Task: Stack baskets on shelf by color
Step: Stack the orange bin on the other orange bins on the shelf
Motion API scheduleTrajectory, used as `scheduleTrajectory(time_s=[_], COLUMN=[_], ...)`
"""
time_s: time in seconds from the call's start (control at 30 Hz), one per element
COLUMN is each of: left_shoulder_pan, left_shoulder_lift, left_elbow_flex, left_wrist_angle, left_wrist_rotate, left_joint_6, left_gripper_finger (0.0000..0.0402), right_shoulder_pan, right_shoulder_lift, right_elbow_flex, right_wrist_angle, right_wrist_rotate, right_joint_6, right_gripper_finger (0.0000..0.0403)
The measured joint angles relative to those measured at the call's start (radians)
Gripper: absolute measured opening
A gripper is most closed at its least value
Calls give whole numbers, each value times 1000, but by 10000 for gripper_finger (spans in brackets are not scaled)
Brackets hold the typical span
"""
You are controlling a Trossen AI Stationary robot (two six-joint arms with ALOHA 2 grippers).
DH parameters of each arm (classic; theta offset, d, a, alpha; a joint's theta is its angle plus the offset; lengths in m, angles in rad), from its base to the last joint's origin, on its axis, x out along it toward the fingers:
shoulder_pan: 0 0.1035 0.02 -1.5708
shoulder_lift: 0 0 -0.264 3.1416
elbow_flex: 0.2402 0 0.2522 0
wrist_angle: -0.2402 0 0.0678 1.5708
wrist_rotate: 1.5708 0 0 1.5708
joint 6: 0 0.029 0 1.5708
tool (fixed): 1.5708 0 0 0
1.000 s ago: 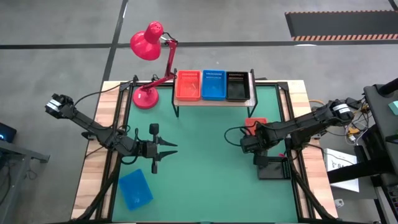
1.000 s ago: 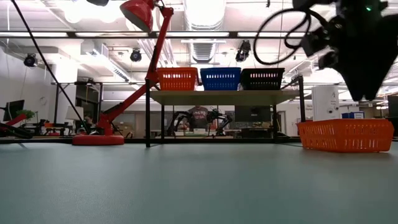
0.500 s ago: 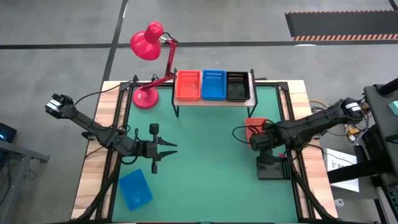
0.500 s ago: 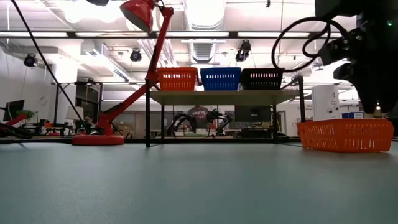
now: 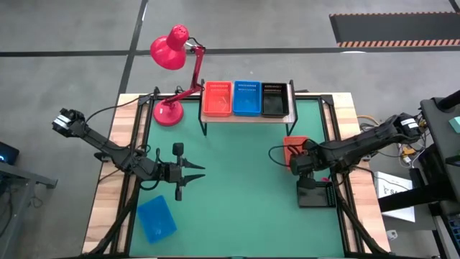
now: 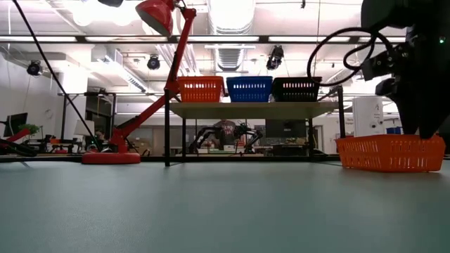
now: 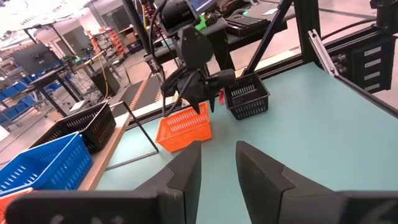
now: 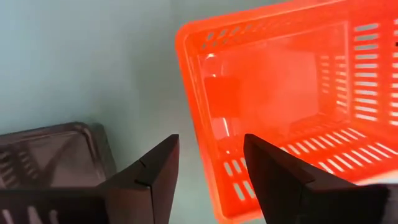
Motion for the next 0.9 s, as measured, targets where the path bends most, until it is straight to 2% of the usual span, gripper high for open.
scheduleTrajectory(time_s=[0.13, 0.27, 0.57, 0.9], left_shoulder_pan=[0, 0, 0, 0], left_shoulder_lift=[0, 0, 0, 0], left_elbow_flex=[0, 0, 0, 0], left_wrist_angle=[0, 0, 0, 0], left_wrist_rotate=[0, 0, 0, 0], left_joint_6=[0, 0, 0, -2], left_gripper_finger=[84, 84, 84, 84], right_shoulder_pan=[0, 0, 0, 0], right_shoulder_lift=[8, 17, 21, 22], right_elbow_flex=[-41, -72, -65, 48], right_wrist_angle=[69, 133, 143, 139], right_wrist_rotate=[-1, -1, -7, -17], right_joint_6=[0, -2, -15, -57], right_gripper_finger=[162, 132, 19, 12])
